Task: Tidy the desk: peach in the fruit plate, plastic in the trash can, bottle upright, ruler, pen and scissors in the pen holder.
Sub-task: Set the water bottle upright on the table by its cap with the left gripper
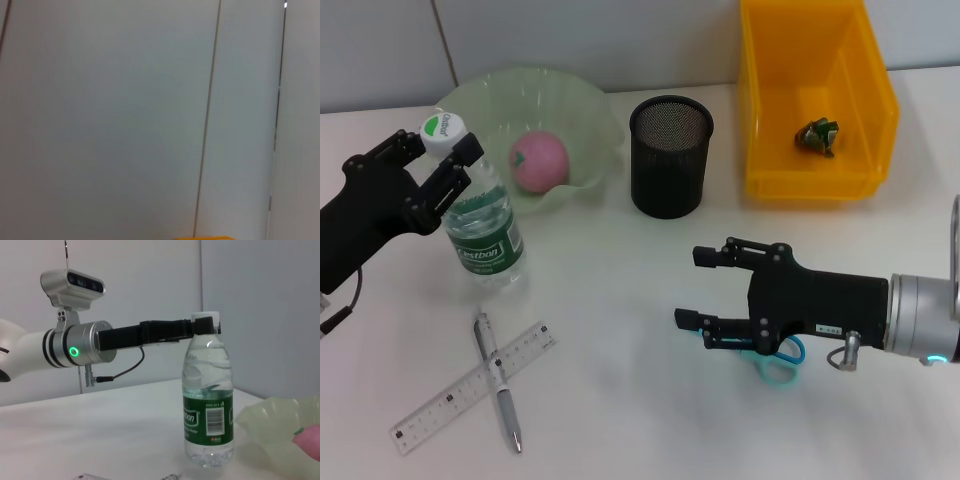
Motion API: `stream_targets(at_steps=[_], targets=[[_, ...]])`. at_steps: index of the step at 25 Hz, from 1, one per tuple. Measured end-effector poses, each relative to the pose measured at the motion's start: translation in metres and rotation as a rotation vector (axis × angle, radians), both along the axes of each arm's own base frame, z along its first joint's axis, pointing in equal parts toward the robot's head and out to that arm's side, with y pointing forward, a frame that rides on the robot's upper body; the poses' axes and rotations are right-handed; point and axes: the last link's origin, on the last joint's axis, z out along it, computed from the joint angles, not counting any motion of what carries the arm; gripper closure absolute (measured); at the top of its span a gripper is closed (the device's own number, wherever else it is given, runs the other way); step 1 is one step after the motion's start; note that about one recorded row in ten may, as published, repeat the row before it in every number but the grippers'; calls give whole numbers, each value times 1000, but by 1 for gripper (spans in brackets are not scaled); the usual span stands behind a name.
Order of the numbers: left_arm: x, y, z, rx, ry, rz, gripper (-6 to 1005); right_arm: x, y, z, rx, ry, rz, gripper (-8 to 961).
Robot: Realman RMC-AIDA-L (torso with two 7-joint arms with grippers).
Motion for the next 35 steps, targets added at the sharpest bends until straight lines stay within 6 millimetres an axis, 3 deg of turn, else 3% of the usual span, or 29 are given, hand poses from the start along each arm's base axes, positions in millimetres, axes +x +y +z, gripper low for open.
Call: stream_targets(at_steps=[35], targets=[[-15,7,-8,75,36,125,502,3,-3,-8,3,5,-13,189]])
